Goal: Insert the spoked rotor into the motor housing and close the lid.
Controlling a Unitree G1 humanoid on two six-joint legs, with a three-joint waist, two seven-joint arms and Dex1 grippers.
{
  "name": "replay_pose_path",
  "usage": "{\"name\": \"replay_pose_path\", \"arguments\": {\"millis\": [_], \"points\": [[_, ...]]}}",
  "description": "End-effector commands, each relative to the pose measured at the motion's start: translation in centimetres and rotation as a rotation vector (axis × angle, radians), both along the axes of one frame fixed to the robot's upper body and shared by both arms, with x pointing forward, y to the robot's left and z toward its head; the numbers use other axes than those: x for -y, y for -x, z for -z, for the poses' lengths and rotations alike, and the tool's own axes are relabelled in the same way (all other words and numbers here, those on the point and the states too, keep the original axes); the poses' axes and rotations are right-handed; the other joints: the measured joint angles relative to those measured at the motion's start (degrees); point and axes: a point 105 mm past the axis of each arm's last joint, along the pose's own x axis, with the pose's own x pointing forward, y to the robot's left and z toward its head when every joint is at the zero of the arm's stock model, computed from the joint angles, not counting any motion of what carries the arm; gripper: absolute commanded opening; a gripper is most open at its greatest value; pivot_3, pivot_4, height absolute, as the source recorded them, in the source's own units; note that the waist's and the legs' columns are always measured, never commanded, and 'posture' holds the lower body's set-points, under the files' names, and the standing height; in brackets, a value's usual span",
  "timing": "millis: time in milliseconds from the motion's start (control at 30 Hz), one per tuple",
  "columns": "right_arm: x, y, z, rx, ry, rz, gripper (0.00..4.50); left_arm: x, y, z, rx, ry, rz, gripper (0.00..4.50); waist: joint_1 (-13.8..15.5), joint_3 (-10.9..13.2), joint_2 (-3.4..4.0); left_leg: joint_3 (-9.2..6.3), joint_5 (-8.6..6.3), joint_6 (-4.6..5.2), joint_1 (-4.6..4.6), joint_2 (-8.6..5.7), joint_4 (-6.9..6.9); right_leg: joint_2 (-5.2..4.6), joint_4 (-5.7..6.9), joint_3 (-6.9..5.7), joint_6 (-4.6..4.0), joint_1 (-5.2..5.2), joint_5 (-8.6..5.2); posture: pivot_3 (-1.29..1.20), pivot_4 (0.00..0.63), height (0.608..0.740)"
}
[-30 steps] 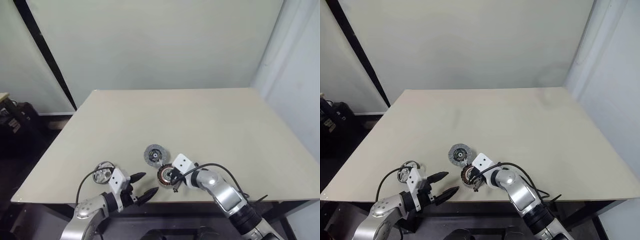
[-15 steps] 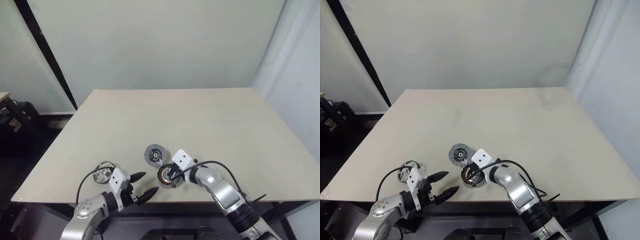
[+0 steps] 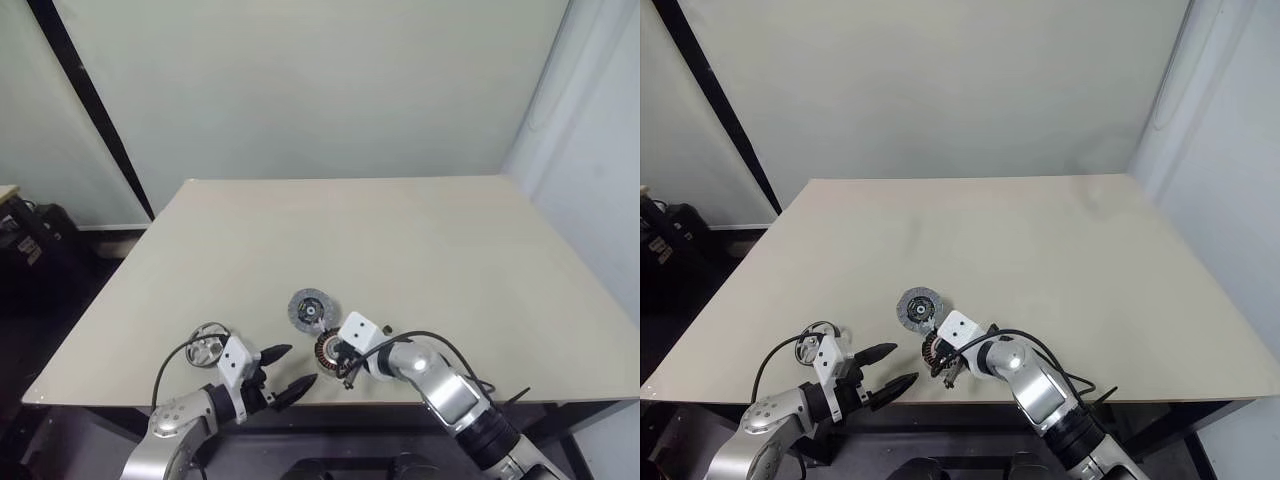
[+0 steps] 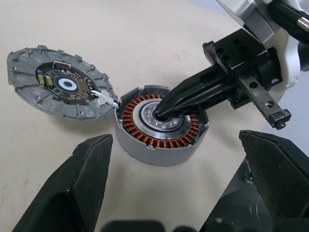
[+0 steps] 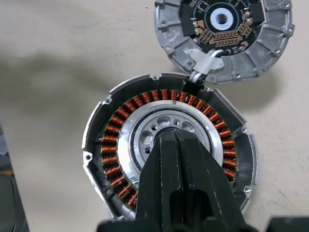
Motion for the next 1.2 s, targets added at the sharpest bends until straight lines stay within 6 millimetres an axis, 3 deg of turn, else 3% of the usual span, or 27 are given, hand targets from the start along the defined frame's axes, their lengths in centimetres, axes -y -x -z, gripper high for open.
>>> {"name": "replay_pose_path", "arguments": {"millis": [33, 667, 1000, 1200], "points": [[0.8, -1.1, -0.6, 0.046, 0.046, 0.046, 0.02, 0.1, -0.3, -0.7, 0.04, 0.002, 0.003, 4.5, 0.01, 0.0, 0.0, 0.0, 0.0, 0.0, 0.0, 0.0, 0.0, 0.0, 0.0, 0.0, 0.0, 0.0, 0.0, 0.0, 0.0, 0.74], [2.3, -1.3, -1.8, 0.067, 0.194, -0.022, 0.02, 0.3, -0.3, -0.7, 0.039, 0.01, 0.004, 4.5, 0.05, 0.01, 0.01, 0.18, -0.08, -0.15, -0.07, 0.13, 0.14, -0.02, -0.04, -0.06, 0.0, 0.04, 0.0, 0.0, 0.0, 0.74], [0.7, -1.0, -3.7, 0.085, 0.087, -0.069, 0.02, 0.2, -0.3, -0.7, 0.041, 0.007, 0.004, 4.5, -0.02, 0.01, -0.01, 0.13, -0.06, -0.07, -0.1, 0.14, 0.01, -0.01, -0.04, -0.08, 0.0, -0.02, 0.0, 0.0, 0.0, 0.74], [0.8, -0.8, -3.6, 0.105, 0.113, -0.117, 1.97, 0.2, -0.3, -0.7, 0.042, 0.005, 0.002, 4.5, 0.01, 0.01, -0.01, 0.13, -0.08, -0.08, -0.09, 0.15, 0.01, -0.01, -0.04, -0.1, 0.0, -0.01, 0.0, 0.0, 0.0, 0.74]]}}
